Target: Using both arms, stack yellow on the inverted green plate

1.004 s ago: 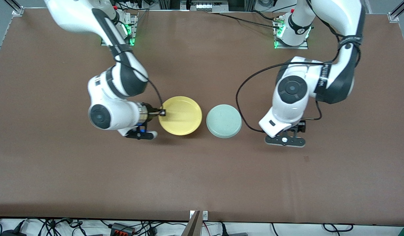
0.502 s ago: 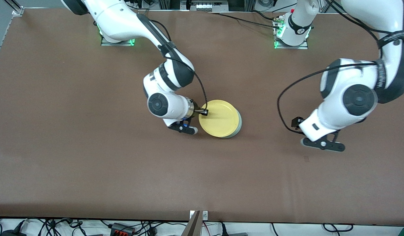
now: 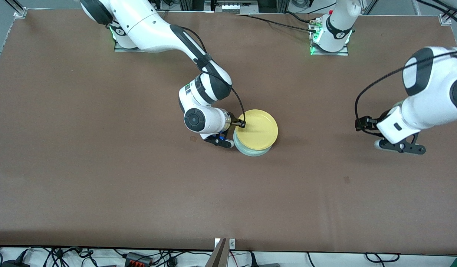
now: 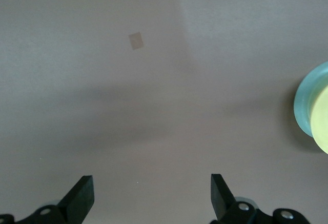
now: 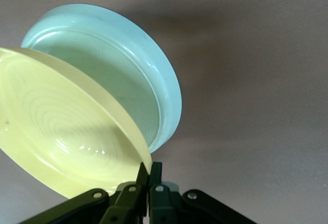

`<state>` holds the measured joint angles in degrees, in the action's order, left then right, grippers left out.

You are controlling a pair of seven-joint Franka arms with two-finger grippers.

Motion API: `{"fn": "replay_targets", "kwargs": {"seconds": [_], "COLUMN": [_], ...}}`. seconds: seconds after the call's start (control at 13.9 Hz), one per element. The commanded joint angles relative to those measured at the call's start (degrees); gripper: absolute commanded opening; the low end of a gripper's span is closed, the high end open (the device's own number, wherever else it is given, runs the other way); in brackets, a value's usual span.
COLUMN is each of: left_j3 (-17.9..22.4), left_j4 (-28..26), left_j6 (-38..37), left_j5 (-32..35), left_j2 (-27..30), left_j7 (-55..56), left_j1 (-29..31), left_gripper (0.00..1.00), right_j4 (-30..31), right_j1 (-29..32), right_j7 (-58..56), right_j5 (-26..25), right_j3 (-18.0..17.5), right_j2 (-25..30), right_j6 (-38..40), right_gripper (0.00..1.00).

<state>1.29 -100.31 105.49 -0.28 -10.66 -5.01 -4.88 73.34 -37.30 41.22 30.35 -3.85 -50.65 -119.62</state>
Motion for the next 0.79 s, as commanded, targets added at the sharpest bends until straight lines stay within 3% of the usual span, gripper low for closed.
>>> {"fn": "replay_targets", "kwargs": {"seconds": [0.0,0.14,0.36,0.72], "left_j3": [-0.5,-0.6,-0.7,-1.0], "left_j4": [-8.4,-6.7,1.3,8.9], "left_j6": [1.6,-4.8,-15.3,-22.0], "left_j5": [-1.0,-1.0,-1.0,-0.9], "left_j2": [10.0,11.8,11.5,10.9], "left_j7": [-0.6,-0.5,-0.6,-0.3], "left_j1": [0.5,0.7,1.3,2.2], "left_gripper": [1.00,1.00,1.00,1.00], "right_j4": [0.0,0.1,0.5,0.5], "right_j1": [-0.2,0.5,0.0,-0.2], "right_j7": [0.2,0.0,0.1,0.2], "right_j5": [0.9,0.8,0.7,1.2], "right_j3": [0.5,0.5,0.5,0.5], "right_j2": [-0.2,-0.2,-0.2,-0.7], "right_j6": [-0.2,0.0,-0.3,-2.2], "right_gripper": [0.00,0.00,0.00,0.00]}}
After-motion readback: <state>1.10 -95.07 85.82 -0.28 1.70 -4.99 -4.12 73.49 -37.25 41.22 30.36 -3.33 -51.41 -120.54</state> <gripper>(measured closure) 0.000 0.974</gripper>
